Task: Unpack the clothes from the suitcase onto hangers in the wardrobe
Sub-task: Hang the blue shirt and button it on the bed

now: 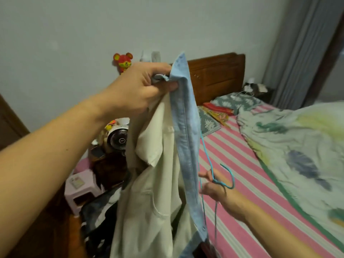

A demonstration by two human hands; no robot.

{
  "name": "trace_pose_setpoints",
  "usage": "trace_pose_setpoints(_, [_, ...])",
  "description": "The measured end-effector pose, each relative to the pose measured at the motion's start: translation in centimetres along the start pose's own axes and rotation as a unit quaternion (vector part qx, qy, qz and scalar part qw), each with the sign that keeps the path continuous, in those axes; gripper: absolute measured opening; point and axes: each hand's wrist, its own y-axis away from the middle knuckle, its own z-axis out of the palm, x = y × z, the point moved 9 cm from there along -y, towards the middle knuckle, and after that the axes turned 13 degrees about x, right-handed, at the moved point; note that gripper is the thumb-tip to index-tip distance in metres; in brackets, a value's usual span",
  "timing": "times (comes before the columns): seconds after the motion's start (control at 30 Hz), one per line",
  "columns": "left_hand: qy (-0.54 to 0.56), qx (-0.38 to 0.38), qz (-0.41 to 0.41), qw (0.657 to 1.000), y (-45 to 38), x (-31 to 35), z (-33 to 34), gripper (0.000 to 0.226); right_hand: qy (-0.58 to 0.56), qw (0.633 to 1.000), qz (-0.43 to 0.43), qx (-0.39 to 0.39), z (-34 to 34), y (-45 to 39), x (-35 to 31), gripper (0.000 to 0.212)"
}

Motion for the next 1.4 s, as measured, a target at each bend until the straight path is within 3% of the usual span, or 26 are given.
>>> trace_pose_setpoints(0.07, [-0.022, 0.023, 0.008, 0.999, -1.6, 0.2, 1.2, 0.02, -0.001, 1.0, -0.015, 0.019, -1.6, 2.1, 0.5, 0.007])
trace_pose_setpoints(0.2, [-0.013, 0.084, -0.003, 0.996, -3.8, -0.7, 4.3, 0.02, 0.169, 0.98, -0.032, 0.095, -5.0, 3.7, 3.5, 0.029])
trace_pose_setpoints(0.27, [-0.039, 0.103, 0.01, 0.994, -4.7, -1.2, 5.8, 0.019, 0.23, 0.952, -0.05, 0.195, -8.8, 3.5, 4.4, 0.02])
trace_pose_setpoints(0.3, [-0.073, 0.107, 0.024, 0.991, -5.1, -1.8, 6.5, 0.017, 0.245, 0.932, -0.046, 0.262, -11.5, 3.9, 4.2, 0.013])
trace_pose_setpoints(0.4, [-0.22, 0.075, 0.044, 0.972, -5.5, -4.3, 8.4, 0.018, 0.202, 0.855, -0.032, 0.476, -22.1, 6.7, -0.3, 0.039])
trace_pose_setpoints(0.47, [-0.3, 0.058, 0.069, 0.95, -5.3, -5.3, 9.9, 0.02, 0.182, 0.786, -0.017, 0.591, -28.2, 9.8, -5.0, 0.04])
trace_pose_setpoints(0.57, [-0.286, 0.085, 0.133, 0.945, -5.1, -4.6, 12.3, 0.017, 0.172, 0.686, -0.05, 0.705, -33.2, 14.7, -10.5, 0.034])
trace_pose_setpoints(0.63, [-0.213, 0.03, 0.133, 0.967, -4.7, -5.4, 15.2, 0.023, 0.208, 0.662, 0.001, 0.721, -34.2, 17.0, -11.2, 0.03])
trace_pose_setpoints(0.7, [-0.156, -0.086, 0.118, 0.977, -3.4, -7.1, 18.7, 0.026, 0.167, 0.675, 0.062, 0.716, -33.4, 18.9, -10.5, 0.019])
trace_pose_setpoints(0.77, [-0.15, -0.139, 0.052, 0.977, -2.5, -9.3, 20.2, 0.022, 0.102, 0.693, 0.124, 0.702, -31.9, 20.7, -9.1, 0.015])
trace_pose_setpoints(0.8, [-0.148, -0.115, 0.015, 0.982, -2.7, -10.0, 20.0, 0.017, 0.086, 0.694, 0.134, 0.702, -31.1, 21.8, -8.9, 0.019])
trace_pose_setpoints(0.87, [-0.078, 0.024, -0.089, 0.993, -4.1, -9.8, 17.8, 0.011, 0.075, 0.69, 0.125, 0.709, -30.2, 23.5, -9.8, 0.021])
trace_pose_setpoints(0.9, [0.021, 0.069, -0.154, 0.985, -4.9, -9.2, 17.5, 0.01, 0.074, 0.685, 0.104, 0.717, -29.7, 24.2, -11.0, 0.019])
trace_pose_setpoints(0.93, [0.168, 0.08, -0.23, 0.955, -5.6, -8.3, 18.1, 0.011, 0.07, 0.671, 0.08, 0.734, -29.9, 24.8, -12.4, 0.018])
trace_pose_setpoints(0.97, [0.292, 0.07, -0.313, 0.901, -5.8, -7.0, 19.2, 0.016, 0.059, 0.657, 0.061, 0.749, -30.5, 25.2, -13.4, 0.02])
trace_pose_setpoints(1.0, [0.344, 0.044, -0.362, 0.865, -5.8, -5.9, 20.5, 0.02, 0.036, 0.648, 0.044, 0.759, -31.2, 25.4, -14.2, 0.023])
trace_pose_setpoints(1.03, [0.315, 0.02, -0.356, 0.879, -6.4, -5.4, 21.7, 0.024, 0.036, 0.64, 0.031, 0.767, -32.2, 25.4, -14.7, 0.024])
trace_pose_setpoints(1.1, [0.121, -0.057, -0.308, 0.942, -6.2, -6.5, 24.7, 0.035, 0.087, 0.641, 0.065, 0.759, -33.7, 25.0, -14.0, 0.016])
trace_pose_setpoints(1.17, [-0.014, -0.129, -0.281, 0.951, -4.3, -8.0, 28.1, 0.036, 0.069, 0.648, 0.146, 0.744, -34.7, 24.2, -10.0, 0.023])
trace_pose_setpoints(1.23, [0.036, -0.13, -0.349, 0.927, -2.8, -9.4, 31.7, 0.035, 0.029, 0.65, 0.17, 0.741, -36.0, 23.2, -6.8, 0.027])
trace_pose_setpoints(1.33, [0.149, -0.028, -0.392, 0.907, -4.0, -9.0, 35.3, 0.035, 0.048, 0.657, 0.121, 0.743, -42.3, 21.9, -4.3, 0.028])
trace_pose_setpoints(1.4, [0.085, -0.046, -0.322, 0.942, -5.3, -8.4, 36.8, 0.032, 0.112, 0.665, 0.123, 0.728, -46.6, 21.9, -3.2, 0.031])
